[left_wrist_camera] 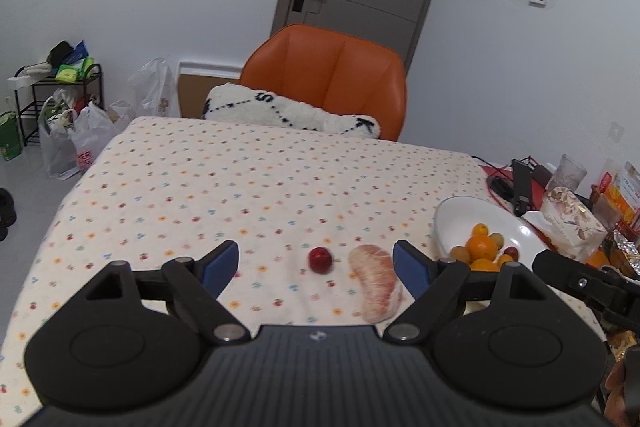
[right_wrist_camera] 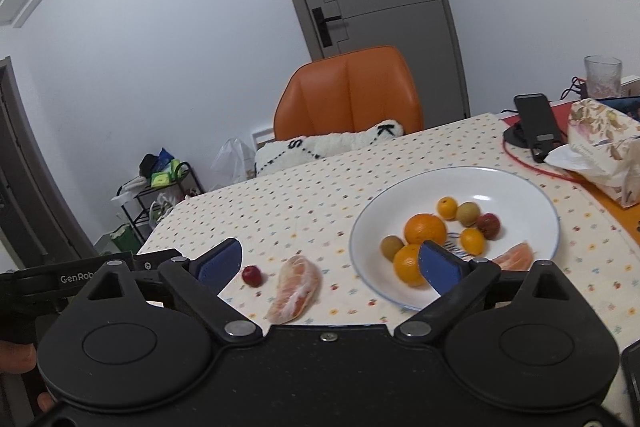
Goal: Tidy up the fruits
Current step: 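Grasp the last pomelo segment with the right tool while the left tool grasps the red plum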
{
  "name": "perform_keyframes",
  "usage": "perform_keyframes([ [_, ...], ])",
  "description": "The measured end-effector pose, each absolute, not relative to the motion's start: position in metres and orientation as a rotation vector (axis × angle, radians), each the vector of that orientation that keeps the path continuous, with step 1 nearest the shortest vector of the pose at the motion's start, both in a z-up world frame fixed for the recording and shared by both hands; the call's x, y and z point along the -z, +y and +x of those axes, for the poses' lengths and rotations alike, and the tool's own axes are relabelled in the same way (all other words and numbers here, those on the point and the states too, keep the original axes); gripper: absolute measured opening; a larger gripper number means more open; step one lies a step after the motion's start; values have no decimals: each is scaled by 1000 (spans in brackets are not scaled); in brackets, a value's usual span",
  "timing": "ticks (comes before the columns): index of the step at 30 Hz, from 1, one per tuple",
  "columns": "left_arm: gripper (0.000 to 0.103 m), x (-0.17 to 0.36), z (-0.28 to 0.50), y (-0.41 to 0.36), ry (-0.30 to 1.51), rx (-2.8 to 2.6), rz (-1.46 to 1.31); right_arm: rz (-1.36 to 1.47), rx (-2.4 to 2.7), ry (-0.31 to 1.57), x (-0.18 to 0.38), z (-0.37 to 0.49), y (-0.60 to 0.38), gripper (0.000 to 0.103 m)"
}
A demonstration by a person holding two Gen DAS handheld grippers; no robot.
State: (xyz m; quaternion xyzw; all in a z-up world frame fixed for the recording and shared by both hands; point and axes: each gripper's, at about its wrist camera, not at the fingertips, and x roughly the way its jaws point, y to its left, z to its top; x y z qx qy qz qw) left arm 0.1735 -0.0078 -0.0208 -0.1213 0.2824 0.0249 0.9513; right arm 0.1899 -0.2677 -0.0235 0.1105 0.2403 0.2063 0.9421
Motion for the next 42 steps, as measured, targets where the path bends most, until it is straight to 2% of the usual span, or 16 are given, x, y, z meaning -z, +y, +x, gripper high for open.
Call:
perform_keyframes([
  [9, 85, 26, 169, 12, 577, -65, -261, 181, -453, 502, 26, 192, -240, 98],
  [14, 85, 30, 170, 18, 580, -66, -263, 141, -461, 514, 29, 195, -226, 95],
  [34, 83, 47, 192, 17, 584, -71, -256, 121, -486, 581, 50, 217, -209, 71],
  [42, 82, 58, 207, 11, 595, -50, -240, 111, -502, 614, 60, 232, -200, 64],
])
